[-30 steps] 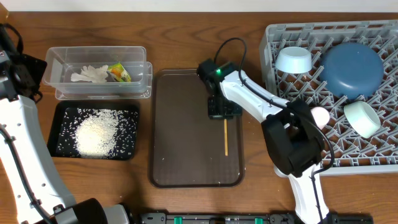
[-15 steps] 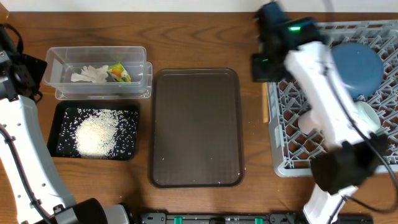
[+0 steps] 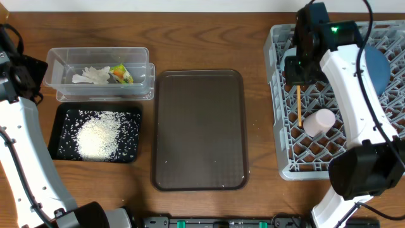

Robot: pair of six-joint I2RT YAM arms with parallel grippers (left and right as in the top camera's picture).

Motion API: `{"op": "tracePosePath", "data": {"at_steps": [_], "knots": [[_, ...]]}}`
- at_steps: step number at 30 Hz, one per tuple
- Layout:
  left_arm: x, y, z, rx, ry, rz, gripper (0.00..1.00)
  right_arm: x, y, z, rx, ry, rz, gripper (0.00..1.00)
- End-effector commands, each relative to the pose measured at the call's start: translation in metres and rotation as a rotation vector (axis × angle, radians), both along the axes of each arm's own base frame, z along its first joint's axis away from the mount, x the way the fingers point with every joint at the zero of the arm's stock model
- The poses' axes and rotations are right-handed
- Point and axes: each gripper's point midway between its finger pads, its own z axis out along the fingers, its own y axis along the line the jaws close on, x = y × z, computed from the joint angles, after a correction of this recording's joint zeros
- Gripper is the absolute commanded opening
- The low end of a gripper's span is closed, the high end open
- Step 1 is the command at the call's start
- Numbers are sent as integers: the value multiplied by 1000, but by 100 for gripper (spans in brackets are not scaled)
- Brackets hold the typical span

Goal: Sort waste into correct bins and load items into the dishwasher rack
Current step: 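Carry the chopstick over the rack and lower it upright, then open the right gripper and release the chopstick in the rack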

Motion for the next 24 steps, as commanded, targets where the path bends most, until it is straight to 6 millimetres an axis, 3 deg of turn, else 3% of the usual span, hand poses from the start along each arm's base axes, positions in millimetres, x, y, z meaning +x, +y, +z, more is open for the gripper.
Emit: {"op": "tracePosePath", "data": {"at_steps": [1,3,5,6,7,11,18,24], "knots": [[-2,3,0,8,7,12,95,-5,-9,-20,-24,43,5,4],[-2,3,0,8,7,12,95,-6,-6,-27,-11,53,8,17],[-2,3,0,7,7,11,95,-8,-4,-33,-3,60,4,42],[-2,3,0,8,7,11,95,-9,-2,-35,2,66,3,60],[-2,3,0,8,7,12,95,-10,-1,-36,10,72,4,66],[-2,3,0,8,7,12,95,-17,0,-39,22,96,-44,68],[-2,3,0,7,7,11,95,-47,14,-37,73,207,-123,49],[-2,3,0,7,7,11,95,-90,34,-8,51,264,-66,46]]}}
